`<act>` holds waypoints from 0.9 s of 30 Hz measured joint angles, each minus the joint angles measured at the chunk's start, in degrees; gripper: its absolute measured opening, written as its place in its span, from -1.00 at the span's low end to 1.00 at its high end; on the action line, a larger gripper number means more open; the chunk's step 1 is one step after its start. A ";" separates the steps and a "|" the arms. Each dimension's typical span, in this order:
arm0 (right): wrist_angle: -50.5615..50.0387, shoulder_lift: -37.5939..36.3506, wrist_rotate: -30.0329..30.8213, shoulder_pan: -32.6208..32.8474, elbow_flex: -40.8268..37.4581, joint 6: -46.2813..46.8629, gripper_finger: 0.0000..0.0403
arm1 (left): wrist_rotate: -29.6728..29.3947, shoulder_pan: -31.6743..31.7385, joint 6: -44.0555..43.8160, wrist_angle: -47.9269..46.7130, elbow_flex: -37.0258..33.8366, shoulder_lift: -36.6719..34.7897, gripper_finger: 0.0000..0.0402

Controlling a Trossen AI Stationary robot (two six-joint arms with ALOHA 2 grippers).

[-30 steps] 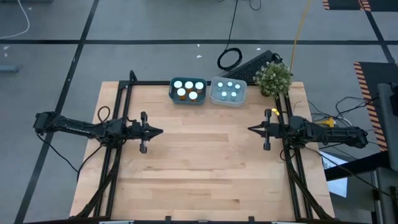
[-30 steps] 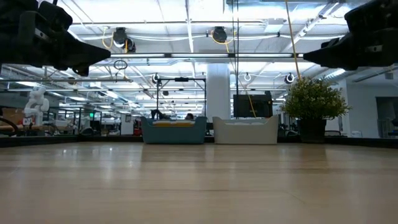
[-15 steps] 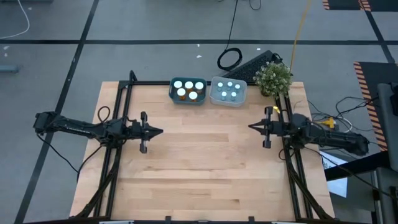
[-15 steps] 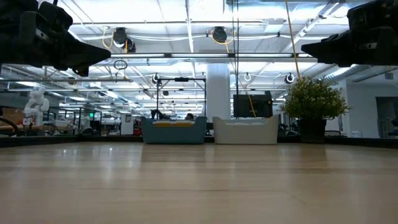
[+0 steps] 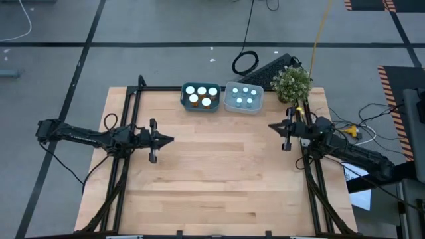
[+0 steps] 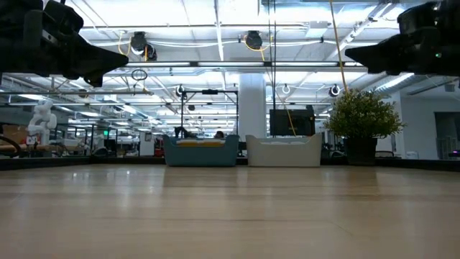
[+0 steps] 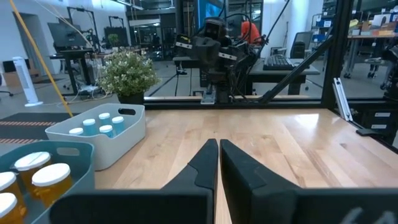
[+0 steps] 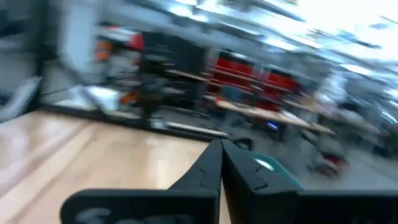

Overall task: Pick and place medicine bottles into bin by pill shape (circle, oval)
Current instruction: Return to Home Position

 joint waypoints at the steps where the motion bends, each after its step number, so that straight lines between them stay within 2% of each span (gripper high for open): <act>1: -0.17 -0.29 2.40 -0.10 0.00 1.48 -1.00 | -0.02 0.00 -0.02 -0.09 0.00 0.00 -0.89; 5: -3.95 -1.10 8.00 1.88 -0.03 1.00 -1.00 | -0.02 0.00 0.00 -0.51 0.01 0.00 -0.89; 12: -9.80 -3.23 11.68 9.84 -0.31 0.87 -1.00 | -0.04 0.00 -0.24 -1.59 0.02 0.00 -0.89; 19: -13.37 -6.89 26.04 19.24 -0.31 -0.25 -1.00 | -0.07 0.00 -0.95 -1.70 0.02 -0.02 -0.89; 27: -14.53 -6.87 27.08 24.09 -0.31 -0.17 -1.00 | -1.53 0.00 -0.90 -1.61 0.02 -0.02 -0.89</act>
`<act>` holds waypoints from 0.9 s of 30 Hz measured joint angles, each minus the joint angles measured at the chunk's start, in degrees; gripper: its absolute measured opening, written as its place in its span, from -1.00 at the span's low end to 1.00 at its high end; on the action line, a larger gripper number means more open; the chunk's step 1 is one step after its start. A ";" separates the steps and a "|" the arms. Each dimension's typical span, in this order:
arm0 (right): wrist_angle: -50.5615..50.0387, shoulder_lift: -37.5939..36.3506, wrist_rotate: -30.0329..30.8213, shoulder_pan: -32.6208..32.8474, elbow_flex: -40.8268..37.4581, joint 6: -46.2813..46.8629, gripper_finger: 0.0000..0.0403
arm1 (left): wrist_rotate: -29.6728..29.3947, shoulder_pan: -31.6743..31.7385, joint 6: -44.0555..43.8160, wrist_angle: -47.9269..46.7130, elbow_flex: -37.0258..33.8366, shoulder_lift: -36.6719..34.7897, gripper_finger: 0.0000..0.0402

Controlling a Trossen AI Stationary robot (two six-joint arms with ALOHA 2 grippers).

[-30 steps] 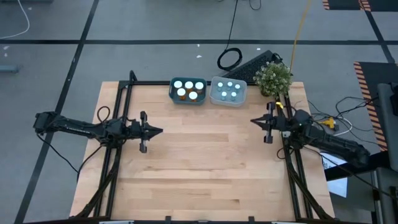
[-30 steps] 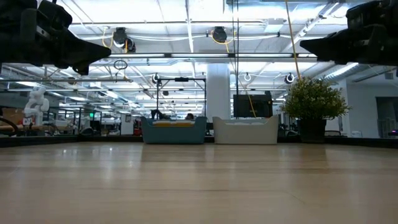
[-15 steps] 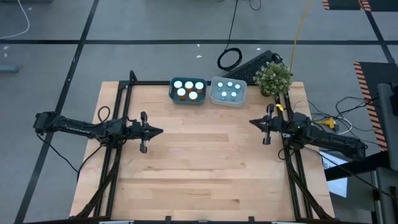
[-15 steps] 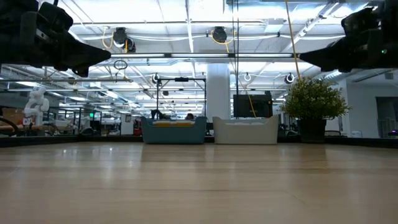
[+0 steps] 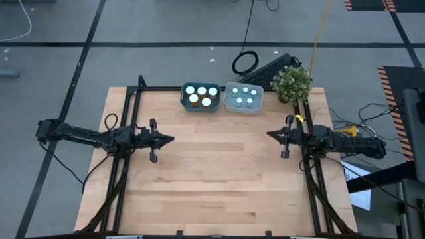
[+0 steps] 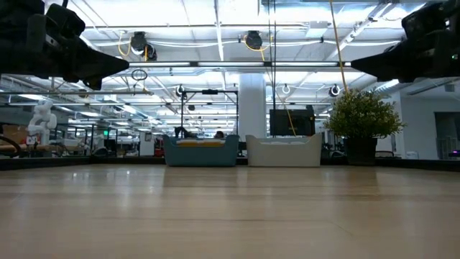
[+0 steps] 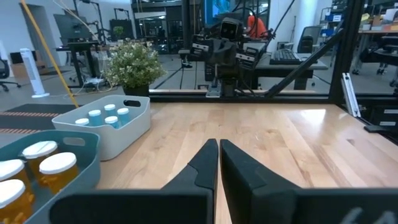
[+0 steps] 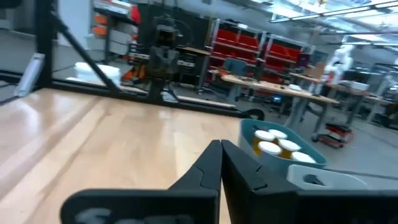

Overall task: Pick and place medicine bottles into bin by pill shape (circle, oval)
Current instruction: Return to Home Position

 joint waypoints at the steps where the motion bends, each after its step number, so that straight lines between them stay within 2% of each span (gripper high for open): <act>1: -0.04 0.00 -0.75 0.26 0.00 0.17 -1.00 | 0.00 0.00 0.01 0.00 0.00 0.00 -0.89; 9: -0.46 0.00 -4.16 0.35 -0.02 0.97 -1.00 | -1.46 0.00 2.11 1.89 0.00 -0.01 -0.89; 24: -0.39 0.04 -4.11 0.33 0.00 0.87 -1.00 | -1.00 2.89 2.49 -1.56 0.02 -0.02 -0.90; 27: -0.37 0.04 -4.11 0.33 -0.01 0.87 -1.00 | 0.71 3.73 2.63 -2.57 0.02 0.02 -0.91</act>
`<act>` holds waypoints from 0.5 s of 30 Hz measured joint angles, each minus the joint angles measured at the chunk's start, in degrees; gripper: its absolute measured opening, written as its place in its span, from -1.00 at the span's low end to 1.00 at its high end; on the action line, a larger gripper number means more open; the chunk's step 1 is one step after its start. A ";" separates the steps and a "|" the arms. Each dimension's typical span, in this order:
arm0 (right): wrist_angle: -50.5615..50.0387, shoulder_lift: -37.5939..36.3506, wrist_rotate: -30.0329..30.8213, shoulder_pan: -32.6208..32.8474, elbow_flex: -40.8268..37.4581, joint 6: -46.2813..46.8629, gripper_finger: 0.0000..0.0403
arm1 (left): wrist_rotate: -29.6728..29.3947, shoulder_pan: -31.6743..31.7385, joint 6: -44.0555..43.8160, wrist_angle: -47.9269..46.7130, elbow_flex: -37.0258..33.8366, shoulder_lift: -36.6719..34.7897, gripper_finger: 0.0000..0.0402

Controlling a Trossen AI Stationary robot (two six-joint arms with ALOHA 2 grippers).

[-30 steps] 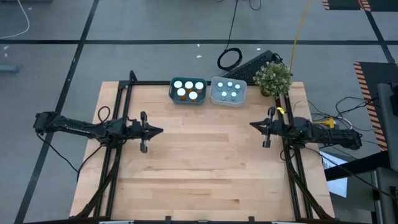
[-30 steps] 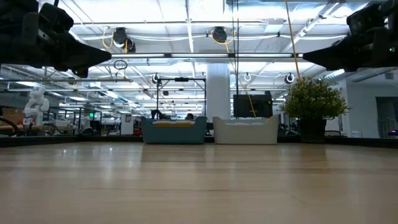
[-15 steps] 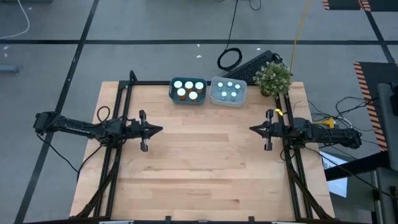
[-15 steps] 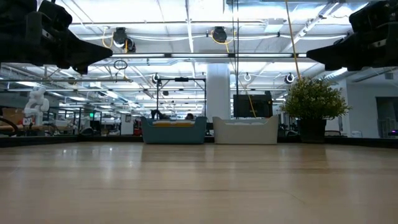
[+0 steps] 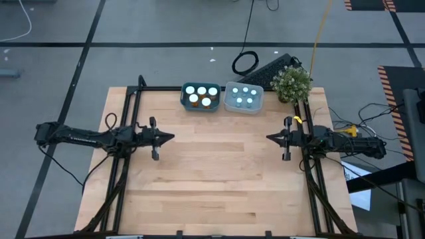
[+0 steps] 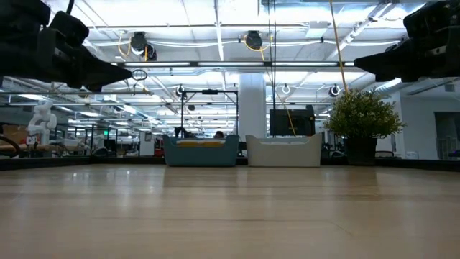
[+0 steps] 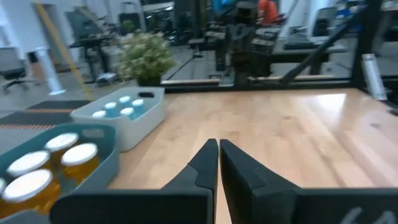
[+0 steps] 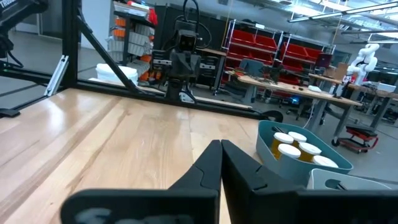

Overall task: Pick and place medicine bottles into bin by pill shape (circle, oval)
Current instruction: Return to Home Position

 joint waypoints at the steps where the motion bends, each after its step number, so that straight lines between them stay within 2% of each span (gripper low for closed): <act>1: 0.02 0.00 0.00 0.00 -0.01 0.00 -1.00 | 1.32 0.36 0.30 0.20 0.00 -0.02 -0.93; 5: 0.07 0.02 0.02 0.00 0.01 0.00 -1.00 | 6.73 1.32 0.04 -0.95 0.00 -1.89 -0.98; 15: 0.09 0.02 0.02 0.00 -0.01 0.00 -1.00 | 7.20 2.53 3.80 -9.54 0.02 -14.69 -0.99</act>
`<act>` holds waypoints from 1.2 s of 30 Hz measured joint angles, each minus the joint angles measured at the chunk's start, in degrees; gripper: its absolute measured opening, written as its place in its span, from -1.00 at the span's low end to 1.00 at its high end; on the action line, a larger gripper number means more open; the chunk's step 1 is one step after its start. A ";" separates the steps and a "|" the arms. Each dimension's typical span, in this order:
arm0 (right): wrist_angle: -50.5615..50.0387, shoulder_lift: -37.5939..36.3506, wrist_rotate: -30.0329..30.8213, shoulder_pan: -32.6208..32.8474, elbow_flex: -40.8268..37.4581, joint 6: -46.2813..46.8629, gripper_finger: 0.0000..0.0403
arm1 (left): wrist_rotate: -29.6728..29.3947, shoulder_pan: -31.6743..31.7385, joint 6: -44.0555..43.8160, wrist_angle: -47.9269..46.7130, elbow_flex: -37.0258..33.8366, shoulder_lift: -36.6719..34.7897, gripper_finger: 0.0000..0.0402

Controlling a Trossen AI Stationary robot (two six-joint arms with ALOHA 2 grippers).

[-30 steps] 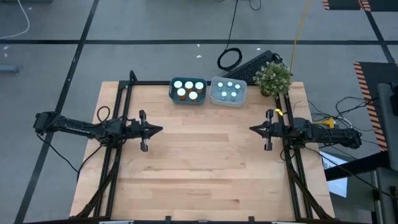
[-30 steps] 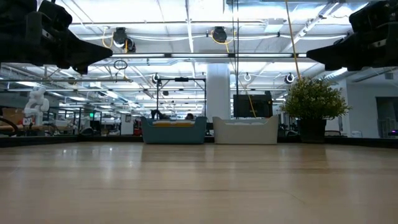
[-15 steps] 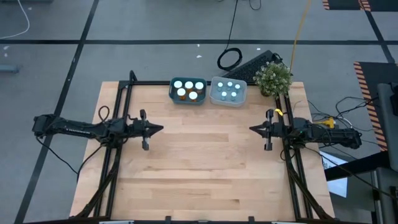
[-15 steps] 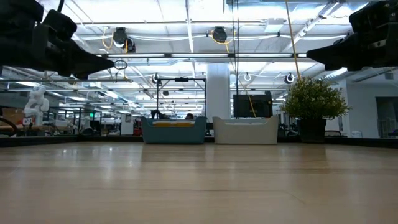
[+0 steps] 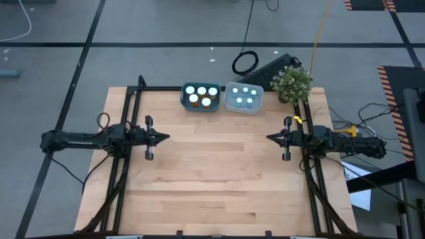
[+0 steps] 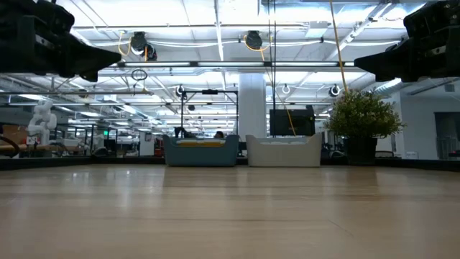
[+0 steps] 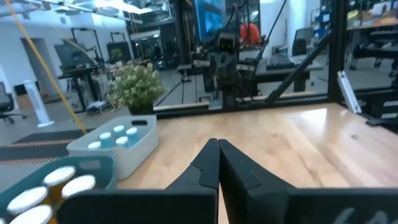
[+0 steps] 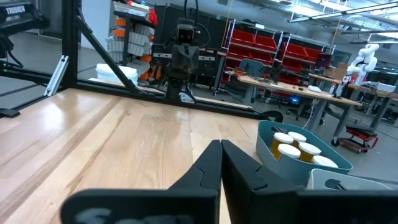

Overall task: Pick and place medicine bottles into bin by pill shape (circle, oval)
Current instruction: Return to Home Position

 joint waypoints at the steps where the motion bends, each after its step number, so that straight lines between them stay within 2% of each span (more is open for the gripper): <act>1: 0.00 0.00 0.00 0.00 0.02 0.00 -1.00 | 0.00 0.41 0.01 -1.79 0.00 -1.32 -0.99; 7: 0.02 0.00 0.00 0.00 0.02 0.00 -1.00 | 0.54 2.94 -1.93 -9.30 0.00 -7.28 -0.99; 15: 0.03 0.00 0.00 0.00 0.01 0.00 -1.00 | 1.62 3.82 -2.87 -15.10 0.00 -10.88 -0.99; 25: 0.04 0.00 0.00 0.00 0.01 0.00 -1.00 | 1.78 3.82 -0.41 -15.75 0.02 -11.49 -0.99; 36: 0.04 0.00 0.00 0.00 0.01 0.00 -1.00 | 1.45 3.82 1.76 -15.78 0.02 -11.47 -0.89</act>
